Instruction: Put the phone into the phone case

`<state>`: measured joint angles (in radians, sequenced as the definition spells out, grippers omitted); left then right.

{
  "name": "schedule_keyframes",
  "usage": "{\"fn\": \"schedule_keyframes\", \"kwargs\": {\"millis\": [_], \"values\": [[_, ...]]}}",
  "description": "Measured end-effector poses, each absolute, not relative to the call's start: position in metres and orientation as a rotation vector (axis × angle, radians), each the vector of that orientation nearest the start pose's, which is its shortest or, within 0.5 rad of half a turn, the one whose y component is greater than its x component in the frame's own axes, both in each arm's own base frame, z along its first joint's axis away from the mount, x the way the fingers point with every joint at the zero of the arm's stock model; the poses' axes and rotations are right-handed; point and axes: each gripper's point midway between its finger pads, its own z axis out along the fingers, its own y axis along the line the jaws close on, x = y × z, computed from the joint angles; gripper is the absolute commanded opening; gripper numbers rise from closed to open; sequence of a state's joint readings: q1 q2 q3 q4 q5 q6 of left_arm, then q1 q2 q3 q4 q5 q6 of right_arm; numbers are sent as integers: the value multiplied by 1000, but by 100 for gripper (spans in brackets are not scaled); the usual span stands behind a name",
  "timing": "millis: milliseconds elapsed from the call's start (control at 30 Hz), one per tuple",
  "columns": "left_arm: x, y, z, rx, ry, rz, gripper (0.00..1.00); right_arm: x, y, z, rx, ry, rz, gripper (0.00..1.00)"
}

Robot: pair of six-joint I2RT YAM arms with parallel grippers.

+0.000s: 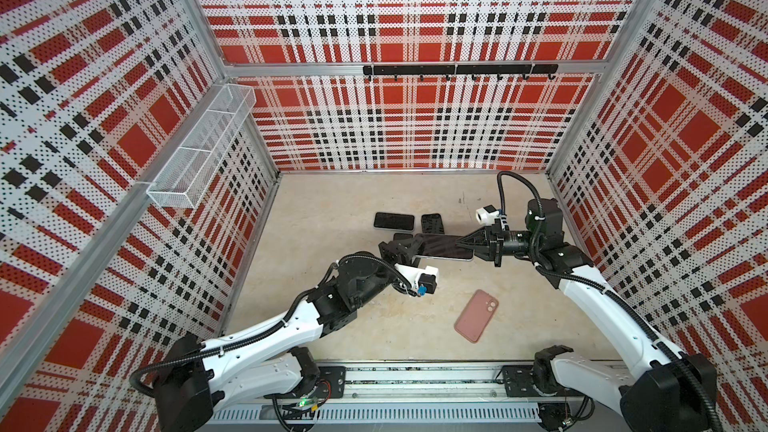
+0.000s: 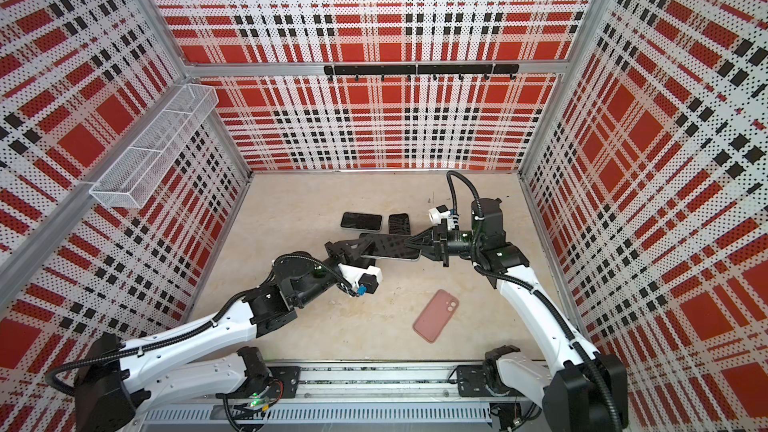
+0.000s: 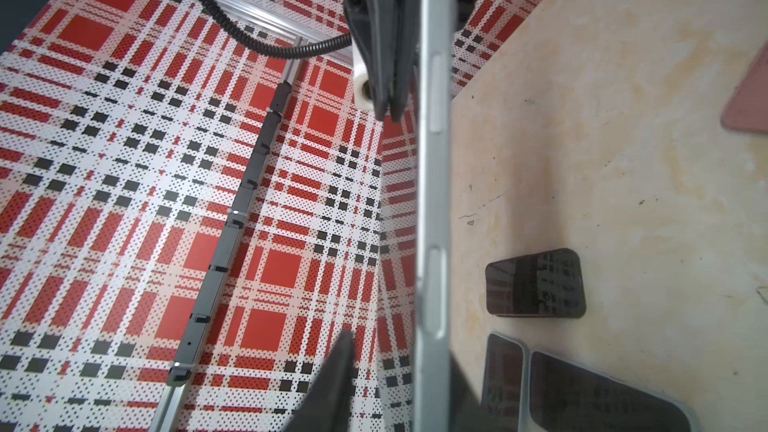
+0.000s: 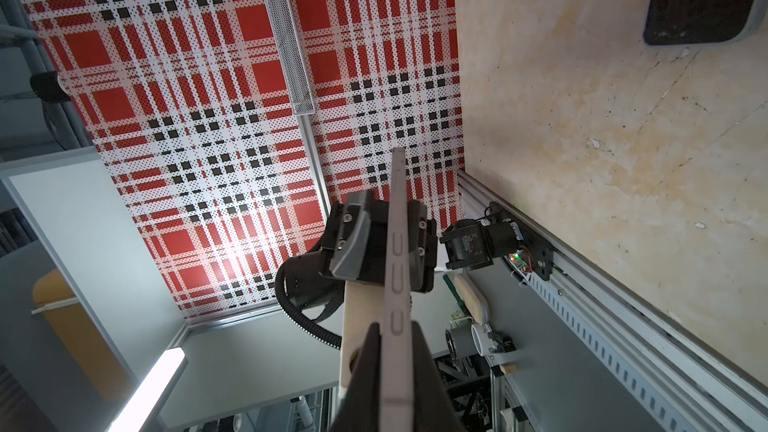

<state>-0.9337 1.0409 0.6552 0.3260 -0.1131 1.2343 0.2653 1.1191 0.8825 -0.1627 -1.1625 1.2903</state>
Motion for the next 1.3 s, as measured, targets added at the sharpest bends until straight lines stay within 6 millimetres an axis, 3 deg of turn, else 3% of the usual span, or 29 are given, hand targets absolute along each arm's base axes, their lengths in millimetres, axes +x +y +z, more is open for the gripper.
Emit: {"fn": "schedule_keyframes", "kwargs": {"millis": [200, 367, 533, 633, 767, 833, 900, 967, 1033, 1167, 1300], "values": [[239, -287, 307, 1328, 840, 323, 93, 252, 223, 298, 247, 2326, 1968, 0], [227, -266, 322, 1231, 875, 294, 99, 282, 201, 314, 295, 2232, 1842, 0], [210, -240, 352, 1057, 1007, 144, 99, 311, 162, 336, 328, 2152, 1560, 0], [212, -221, 384, 883, 1176, 12, 99, 320, 139, 345, 322, 2144, 1326, 0], [216, -206, 426, 654, 1390, -201, 100, 319, 114, 335, 314, 2177, 1044, 0], [217, -207, 431, 556, 1486, -329, 99, 315, 100, 323, 329, 2211, 913, 0], [218, -218, 416, 471, 1622, -467, 95, 309, 85, 315, 343, 2236, 779, 0], [220, -235, 384, 409, 1784, -581, 89, 304, 72, 310, 351, 2247, 670, 0], [219, -256, 336, 338, 2001, -677, 84, 299, 61, 307, 350, 2247, 580, 0], [206, -287, 232, 125, 2448, -764, 81, 288, 45, 291, 345, 2253, 451, 0], [173, -301, 172, -124, 2709, -764, 82, 273, 37, 264, 339, 2291, 381, 0]]}}
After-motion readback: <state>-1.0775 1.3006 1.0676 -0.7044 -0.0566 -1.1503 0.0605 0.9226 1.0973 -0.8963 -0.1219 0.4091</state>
